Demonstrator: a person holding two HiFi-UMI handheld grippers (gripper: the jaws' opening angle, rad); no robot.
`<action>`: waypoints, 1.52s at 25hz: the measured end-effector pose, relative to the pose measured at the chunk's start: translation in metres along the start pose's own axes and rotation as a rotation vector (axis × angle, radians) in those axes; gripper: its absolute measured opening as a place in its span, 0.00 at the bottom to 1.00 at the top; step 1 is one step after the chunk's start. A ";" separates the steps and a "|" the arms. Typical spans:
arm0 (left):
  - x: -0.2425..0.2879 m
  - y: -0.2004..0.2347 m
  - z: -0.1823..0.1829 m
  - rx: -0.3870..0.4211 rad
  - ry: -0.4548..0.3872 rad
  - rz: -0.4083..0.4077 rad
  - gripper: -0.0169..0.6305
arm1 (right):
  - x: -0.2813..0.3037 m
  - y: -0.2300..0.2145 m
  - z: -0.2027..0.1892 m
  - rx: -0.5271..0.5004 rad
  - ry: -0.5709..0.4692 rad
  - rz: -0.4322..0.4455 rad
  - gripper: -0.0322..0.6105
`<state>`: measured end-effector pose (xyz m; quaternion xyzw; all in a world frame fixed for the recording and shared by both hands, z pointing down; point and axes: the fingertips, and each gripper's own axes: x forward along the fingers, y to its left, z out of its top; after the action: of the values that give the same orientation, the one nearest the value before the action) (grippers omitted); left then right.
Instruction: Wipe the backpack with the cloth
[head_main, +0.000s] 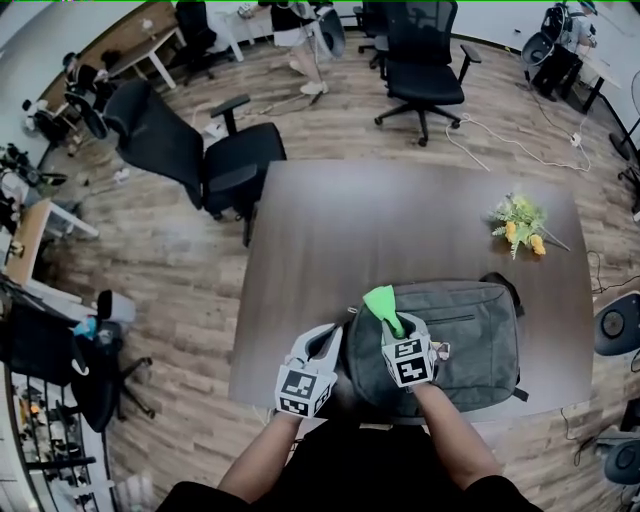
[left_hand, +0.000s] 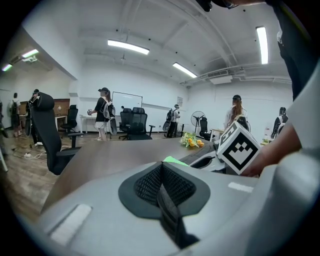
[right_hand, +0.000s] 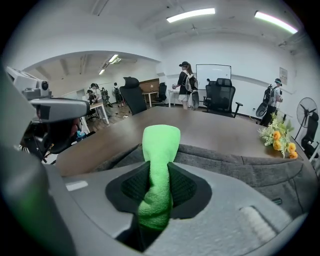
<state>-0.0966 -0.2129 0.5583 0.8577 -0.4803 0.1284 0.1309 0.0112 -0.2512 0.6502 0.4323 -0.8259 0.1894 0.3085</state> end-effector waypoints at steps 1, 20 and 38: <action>0.001 -0.001 -0.001 -0.004 0.004 -0.001 0.05 | -0.001 -0.001 -0.001 0.004 0.000 -0.005 0.20; 0.040 -0.035 0.002 -0.017 0.010 -0.063 0.05 | -0.040 -0.113 -0.031 0.018 0.141 -0.300 0.20; 0.043 -0.049 -0.002 -0.011 0.009 -0.071 0.05 | -0.113 -0.232 -0.050 0.001 0.227 -0.554 0.20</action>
<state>-0.0330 -0.2218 0.5704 0.8730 -0.4496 0.1247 0.1422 0.2706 -0.2833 0.6217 0.6172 -0.6367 0.1456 0.4388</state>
